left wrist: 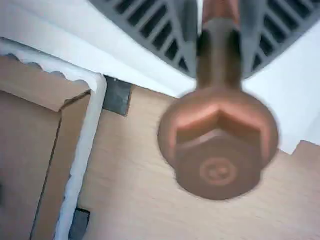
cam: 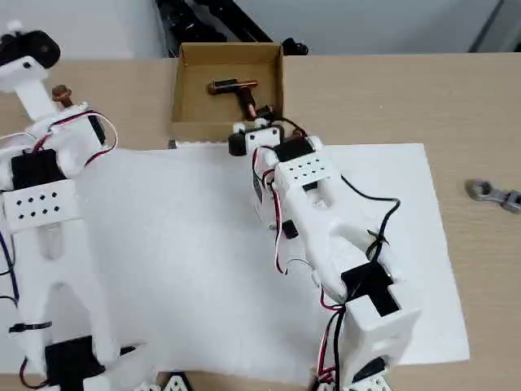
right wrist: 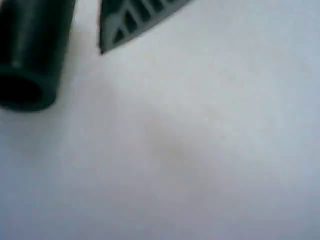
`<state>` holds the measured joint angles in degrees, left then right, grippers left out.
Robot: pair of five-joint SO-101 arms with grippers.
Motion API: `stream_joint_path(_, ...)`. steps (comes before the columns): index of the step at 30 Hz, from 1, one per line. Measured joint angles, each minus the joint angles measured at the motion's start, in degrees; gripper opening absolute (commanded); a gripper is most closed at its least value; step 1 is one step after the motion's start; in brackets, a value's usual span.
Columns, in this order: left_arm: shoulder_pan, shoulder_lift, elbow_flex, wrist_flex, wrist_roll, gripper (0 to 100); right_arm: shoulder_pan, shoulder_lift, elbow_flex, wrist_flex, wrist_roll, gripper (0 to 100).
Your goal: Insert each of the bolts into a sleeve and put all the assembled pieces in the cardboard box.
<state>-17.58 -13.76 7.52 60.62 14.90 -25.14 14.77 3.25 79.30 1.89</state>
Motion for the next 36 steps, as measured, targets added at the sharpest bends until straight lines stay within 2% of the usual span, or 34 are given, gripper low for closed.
stream_joint_path(3,0.0,0.0,0.0,0.0,0.0,1,0.0,0.0,3.16,-2.29,0.0,23.7)
stream_joint_path(15,0.0,0.0,0.0,0.0,0.0,1,-0.44,0.0,4.04,-5.45,0.0,23.6)
stream_joint_path(17,0.0,0.0,0.0,0.0,0.0,1,-0.44,0.0,4.22,-5.8,0.09,21.3)
stream_joint_path(23,-0.09,0.0,0.0,0.0,0.0,1,0.09,-0.09,5.27,-6.86,-0.35,2.0)
stream_joint_path(36,-0.09,0.0,0.0,0.0,0.0,1,0.09,-1.14,6.77,-7.3,-2.2,0.3)
